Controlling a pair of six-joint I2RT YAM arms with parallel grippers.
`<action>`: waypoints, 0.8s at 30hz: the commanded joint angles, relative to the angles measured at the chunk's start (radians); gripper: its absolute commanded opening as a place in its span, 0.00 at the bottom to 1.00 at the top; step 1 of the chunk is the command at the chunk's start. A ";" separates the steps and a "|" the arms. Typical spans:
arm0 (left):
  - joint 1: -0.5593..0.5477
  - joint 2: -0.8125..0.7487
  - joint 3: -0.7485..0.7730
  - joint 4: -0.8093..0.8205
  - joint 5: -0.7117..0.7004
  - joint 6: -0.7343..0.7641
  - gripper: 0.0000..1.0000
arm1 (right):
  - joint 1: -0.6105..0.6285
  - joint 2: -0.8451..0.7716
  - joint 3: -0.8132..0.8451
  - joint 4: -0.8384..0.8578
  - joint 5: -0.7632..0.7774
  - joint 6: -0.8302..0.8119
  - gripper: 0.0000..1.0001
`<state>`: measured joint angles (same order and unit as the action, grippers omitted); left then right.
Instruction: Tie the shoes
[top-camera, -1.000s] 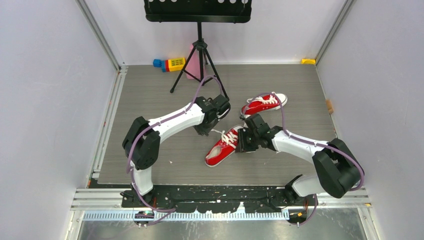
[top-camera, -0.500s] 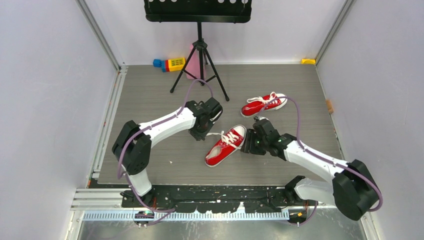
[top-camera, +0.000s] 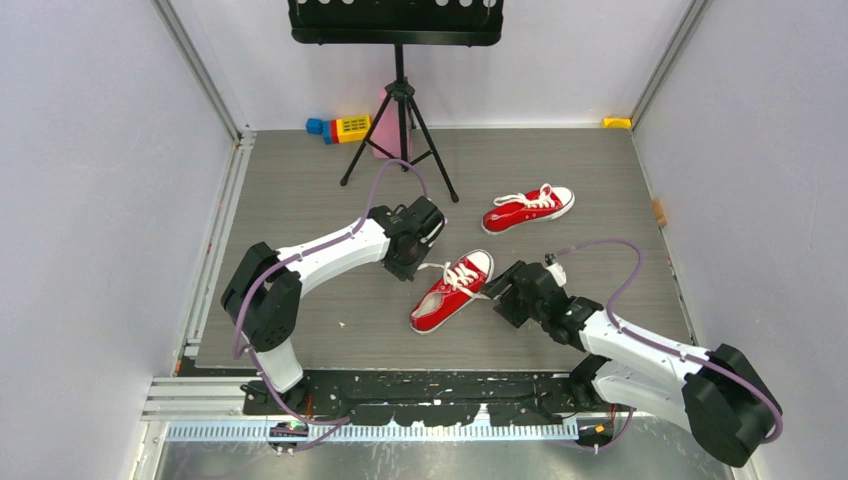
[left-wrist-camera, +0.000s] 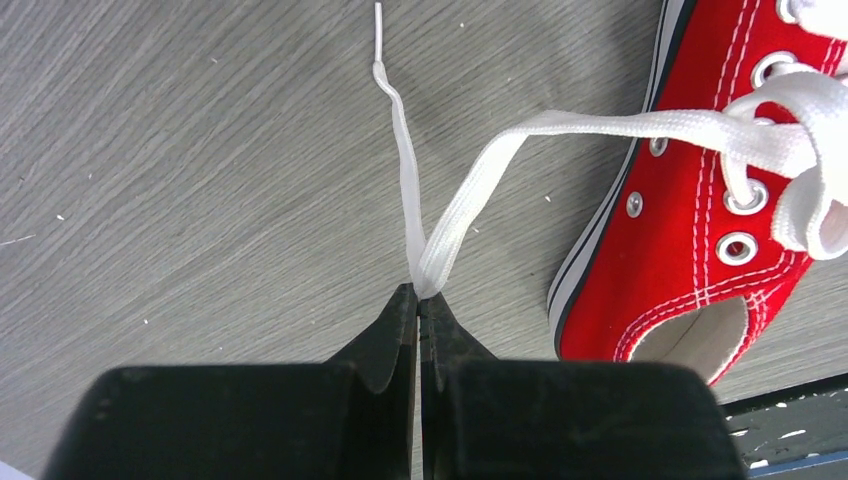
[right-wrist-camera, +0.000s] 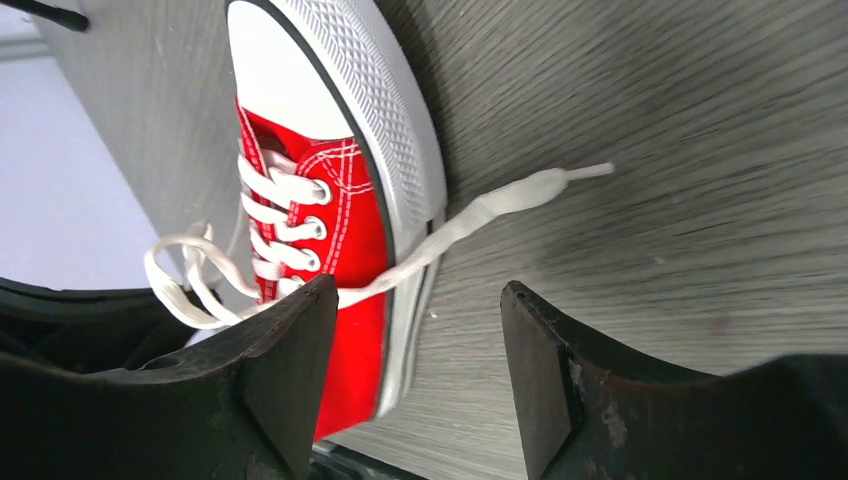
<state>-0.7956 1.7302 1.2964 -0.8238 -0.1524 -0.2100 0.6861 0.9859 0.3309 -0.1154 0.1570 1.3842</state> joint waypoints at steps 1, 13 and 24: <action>0.019 -0.026 -0.008 0.055 0.007 -0.004 0.00 | 0.070 0.057 -0.017 0.232 0.146 0.288 0.65; 0.038 -0.042 -0.024 0.089 0.028 0.019 0.00 | 0.109 0.174 0.001 0.277 0.250 0.367 0.29; 0.051 -0.056 -0.033 0.093 0.034 0.025 0.00 | 0.102 0.010 0.007 0.041 0.319 0.325 0.00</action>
<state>-0.7547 1.7294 1.2713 -0.7582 -0.1272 -0.1989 0.7910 1.0973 0.3122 0.0456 0.3645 1.7294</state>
